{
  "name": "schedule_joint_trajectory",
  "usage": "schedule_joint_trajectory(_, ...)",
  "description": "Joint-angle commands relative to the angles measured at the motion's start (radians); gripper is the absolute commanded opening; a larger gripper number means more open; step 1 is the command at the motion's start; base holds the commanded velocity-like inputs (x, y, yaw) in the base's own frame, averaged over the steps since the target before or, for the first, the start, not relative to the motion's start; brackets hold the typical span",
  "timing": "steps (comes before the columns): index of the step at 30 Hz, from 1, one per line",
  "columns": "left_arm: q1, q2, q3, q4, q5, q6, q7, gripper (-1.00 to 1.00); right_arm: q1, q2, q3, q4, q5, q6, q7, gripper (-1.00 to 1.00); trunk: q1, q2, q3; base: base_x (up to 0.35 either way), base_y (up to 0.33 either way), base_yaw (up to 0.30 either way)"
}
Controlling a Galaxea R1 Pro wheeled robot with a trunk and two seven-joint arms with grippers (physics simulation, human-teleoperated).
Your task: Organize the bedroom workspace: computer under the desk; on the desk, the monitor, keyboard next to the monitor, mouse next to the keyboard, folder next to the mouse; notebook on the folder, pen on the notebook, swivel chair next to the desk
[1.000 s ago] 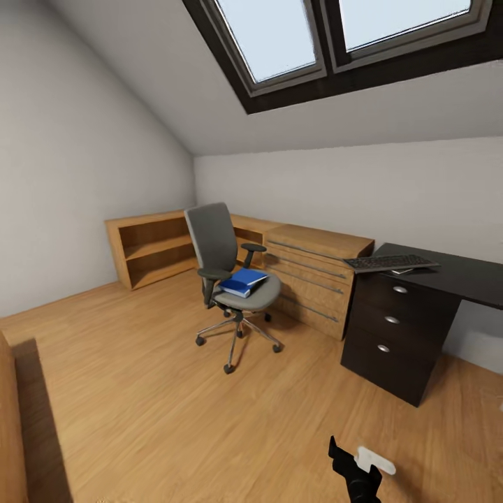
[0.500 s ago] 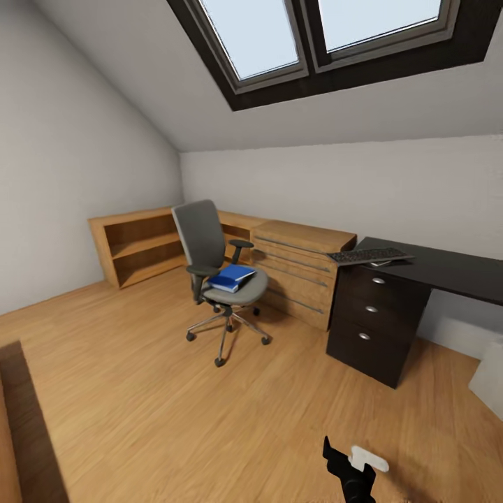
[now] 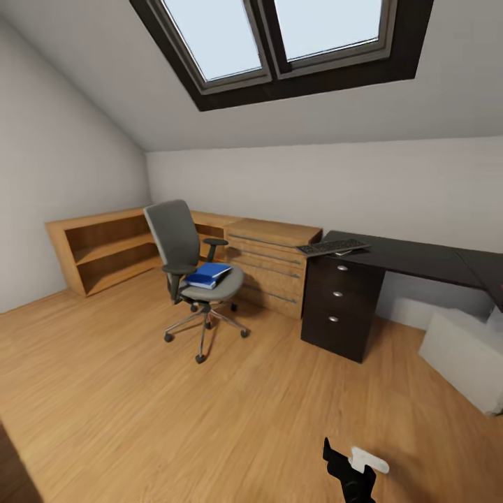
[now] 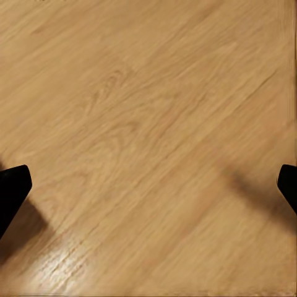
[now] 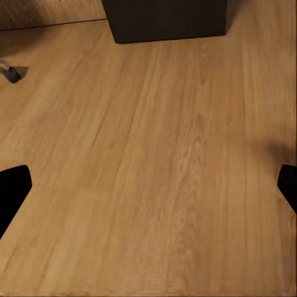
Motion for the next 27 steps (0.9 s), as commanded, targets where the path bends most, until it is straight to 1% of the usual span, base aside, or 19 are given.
schedule_joint_trajectory(1,0.0,0.001,-0.009,0.0,0.009,-0.004,0.006,1.0,-0.001,0.0,-0.008,0.002,0.006,-0.004,-0.002,1.0,-0.001,-0.001,-0.001,-0.279,0.188,-0.299)
schedule_joint_trajectory(14,0.0,0.001,-0.009,0.001,0.009,-0.003,0.006,1.0,-0.001,-0.001,-0.008,0.002,0.009,-0.004,-0.002,1.0,-0.001,-0.001,-0.001,-0.285,0.155,-0.299)
schedule_joint_trajectory(16,0.0,0.001,-0.009,0.001,0.009,-0.003,0.006,1.0,-0.001,-0.001,-0.008,0.002,0.017,-0.004,-0.002,1.0,-0.001,-0.001,-0.001,-0.147,0.054,-0.299)
schedule_joint_trajectory(19,0.0,0.001,-0.009,0.001,0.009,-0.004,0.006,1.0,-0.001,-0.001,-0.008,0.002,0.041,-0.004,-0.002,1.0,-0.001,-0.001,-0.001,-0.064,0.024,-0.299)
schedule_joint_trajectory(22,0.0,0.001,-0.009,0.001,0.009,-0.004,0.006,1.0,-0.001,-0.001,-0.008,0.002,0.056,-0.004,-0.002,1.0,-0.001,-0.001,-0.001,-0.023,0.009,-0.299)
schedule_joint_trajectory(27,0.0,0.0,-0.011,0.001,0.009,-0.004,0.006,1.0,-0.001,-0.001,-0.008,0.002,0.063,-0.004,-0.002,1.0,-0.001,-0.001,-0.001,-0.006,0.002,-0.299)
